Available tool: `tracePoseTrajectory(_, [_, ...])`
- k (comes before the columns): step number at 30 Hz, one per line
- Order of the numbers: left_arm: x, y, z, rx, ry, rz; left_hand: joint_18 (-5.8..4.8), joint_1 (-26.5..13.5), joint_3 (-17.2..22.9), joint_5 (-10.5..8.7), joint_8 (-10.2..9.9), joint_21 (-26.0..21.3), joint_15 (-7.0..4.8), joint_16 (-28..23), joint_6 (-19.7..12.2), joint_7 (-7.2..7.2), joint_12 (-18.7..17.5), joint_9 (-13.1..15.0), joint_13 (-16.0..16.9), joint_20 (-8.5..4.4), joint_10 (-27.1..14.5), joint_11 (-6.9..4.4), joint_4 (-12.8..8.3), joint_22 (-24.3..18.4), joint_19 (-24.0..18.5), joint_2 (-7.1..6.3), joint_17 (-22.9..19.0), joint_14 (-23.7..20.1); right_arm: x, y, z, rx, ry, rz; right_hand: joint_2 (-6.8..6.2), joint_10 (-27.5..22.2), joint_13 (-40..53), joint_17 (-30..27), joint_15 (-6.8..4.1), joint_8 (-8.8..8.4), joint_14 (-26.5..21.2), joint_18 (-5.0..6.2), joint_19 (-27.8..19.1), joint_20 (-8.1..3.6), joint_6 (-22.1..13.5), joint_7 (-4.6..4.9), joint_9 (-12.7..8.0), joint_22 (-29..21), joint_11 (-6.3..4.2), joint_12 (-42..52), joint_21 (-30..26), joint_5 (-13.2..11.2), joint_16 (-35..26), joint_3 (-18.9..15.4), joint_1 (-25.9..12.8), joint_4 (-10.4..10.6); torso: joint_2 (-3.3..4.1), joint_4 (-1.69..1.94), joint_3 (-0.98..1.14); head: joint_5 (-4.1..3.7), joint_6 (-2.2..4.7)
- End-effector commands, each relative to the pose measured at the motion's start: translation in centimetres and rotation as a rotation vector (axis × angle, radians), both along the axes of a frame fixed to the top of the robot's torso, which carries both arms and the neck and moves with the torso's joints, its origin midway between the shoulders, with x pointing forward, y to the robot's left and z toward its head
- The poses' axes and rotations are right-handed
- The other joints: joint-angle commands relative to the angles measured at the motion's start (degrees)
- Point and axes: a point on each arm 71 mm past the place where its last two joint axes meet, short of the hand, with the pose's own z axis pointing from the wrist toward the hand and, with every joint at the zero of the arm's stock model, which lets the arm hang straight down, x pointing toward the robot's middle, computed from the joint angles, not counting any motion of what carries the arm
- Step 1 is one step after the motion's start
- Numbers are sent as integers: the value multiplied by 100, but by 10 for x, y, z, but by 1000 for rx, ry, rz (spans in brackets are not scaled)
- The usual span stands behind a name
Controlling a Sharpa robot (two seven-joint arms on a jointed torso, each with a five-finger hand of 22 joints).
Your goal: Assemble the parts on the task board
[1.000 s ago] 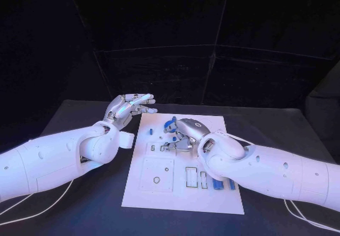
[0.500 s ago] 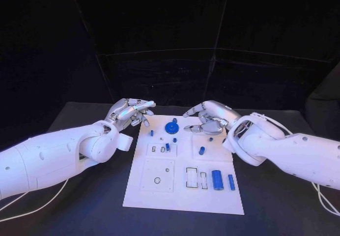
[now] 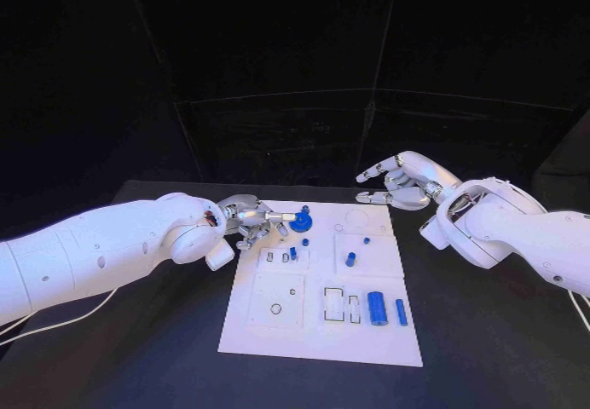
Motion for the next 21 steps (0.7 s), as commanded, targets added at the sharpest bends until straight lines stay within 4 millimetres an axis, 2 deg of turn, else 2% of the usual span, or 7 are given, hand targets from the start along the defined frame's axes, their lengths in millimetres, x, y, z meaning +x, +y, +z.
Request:
tracePoseTrajectory(1, [-3,2,-10,315,103,-77,-67,-17,-125,-21,227,134,-37,60,-159,-5,234,127,211,-8,-59,-3,197,204,70,-9,1200,536,1,-1,1,29,30,3,53,-31,394,291,-7,31,332,80,102,15,43,-15,6,890,-6,-21,-22,21,-28,-34,10,16,-59,-16,53,25,-15])
tracePoseTrajectory(4, [-1,-5,-7,376,93,-96,-74,53,-217,-23,435,179,-37,83,-292,-2,370,239,320,-5,-89,-9,333,266,72,-22,1243,545,2,-2,0,27,36,0,55,-41,379,267,-8,34,326,86,83,14,46,-16,6,867,-7,-41,-35,23,-41,-36,12,17,-71,-19,71,41,-32])
tracePoseTrajectory(5, [0,-7,-7,390,88,-101,-71,72,-241,-23,496,187,-33,92,-318,-12,408,270,352,-11,-90,-4,369,278,69,-27,1260,549,2,-2,0,26,37,-1,56,-49,368,242,-9,35,321,92,65,13,48,-17,6,846,-8,-55,-47,25,-53,-38,12,17,-66,-20,62,47,-33])
tracePoseTrajectory(9, [3,-15,-5,433,66,-114,-74,165,-318,-24,785,231,-53,147,-363,-48,652,413,581,-22,-20,-36,482,334,59,-57,1368,574,3,-2,0,21,45,-4,59,-73,334,172,-14,41,303,107,21,8,51,-20,4,790,-13,-101,-78,34,-92,-52,17,19,-53,-40,54,57,-25])
tracePoseTrajectory(11, [4,-20,-4,448,59,-121,-76,202,-345,-24,905,246,-62,156,-396,-56,715,476,633,-28,-13,-54,530,355,54,-64,1386,578,4,-3,0,19,48,-6,59,-75,331,166,-15,41,301,107,18,8,52,-21,4,787,-13,-105,-80,35,-96,-54,18,19,-48,-31,43,45,-25])
tracePoseTrajectory(14, [5,-26,-4,463,55,-129,-82,237,-384,-28,1061,273,-79,168,-443,-74,780,562,682,-33,-8,-68,600,396,50,-75,1411,583,4,-3,-1,15,50,-9,59,-76,329,163,-16,42,301,108,16,7,52,-21,4,784,-14,-107,-81,37,-98,-56,18,20,-44,-40,47,63,-40])
tracePoseTrajectory(21, [8,-37,-3,485,50,-141,-93,312,-442,-26,1335,341,-93,187,-552,-101,898,721,773,-55,14,-95,729,505,58,-88,1450,592,5,-2,-1,8,56,-13,58,-82,318,148,-20,46,296,112,5,2,53,-24,1,769,-17,-121,-91,53,-110,-72,21,22,-35,-6,34,61,-76])
